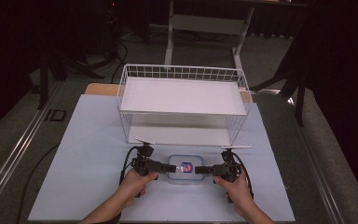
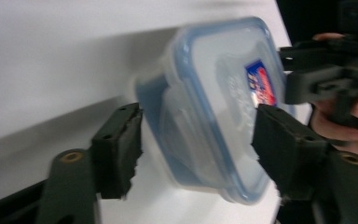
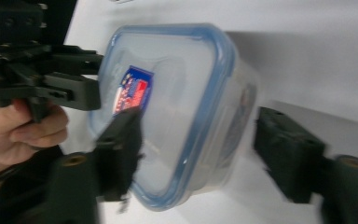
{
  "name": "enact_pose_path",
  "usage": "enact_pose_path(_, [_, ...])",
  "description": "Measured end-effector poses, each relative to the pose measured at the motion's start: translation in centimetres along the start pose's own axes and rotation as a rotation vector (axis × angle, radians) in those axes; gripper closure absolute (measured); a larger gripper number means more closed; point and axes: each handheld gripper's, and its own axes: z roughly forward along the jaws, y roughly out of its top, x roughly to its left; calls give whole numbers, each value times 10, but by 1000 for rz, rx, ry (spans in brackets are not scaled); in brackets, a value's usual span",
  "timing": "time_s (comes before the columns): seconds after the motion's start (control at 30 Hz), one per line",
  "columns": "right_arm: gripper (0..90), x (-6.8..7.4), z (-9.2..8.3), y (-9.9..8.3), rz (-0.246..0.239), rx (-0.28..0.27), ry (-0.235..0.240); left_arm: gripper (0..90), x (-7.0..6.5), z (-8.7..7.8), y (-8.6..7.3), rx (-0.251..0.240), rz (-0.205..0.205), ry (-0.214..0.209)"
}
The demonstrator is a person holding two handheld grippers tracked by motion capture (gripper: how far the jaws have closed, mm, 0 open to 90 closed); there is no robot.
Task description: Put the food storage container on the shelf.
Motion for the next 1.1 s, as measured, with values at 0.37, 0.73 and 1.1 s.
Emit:
enact_pose_path(0.37, [441,7,-4,-7,-8,-28,-15,467,-13,-6,-7,-31,75,52])
enact_pose_path(0.73, [454,20,-8,-23,-85,-95,-65,498,-29,-9,-17,-60,151,121])
enact_pose_path(1.1, [456,31,-8,-30,-150,-156,-104,502,-34,-15,-17,-111,182,151])
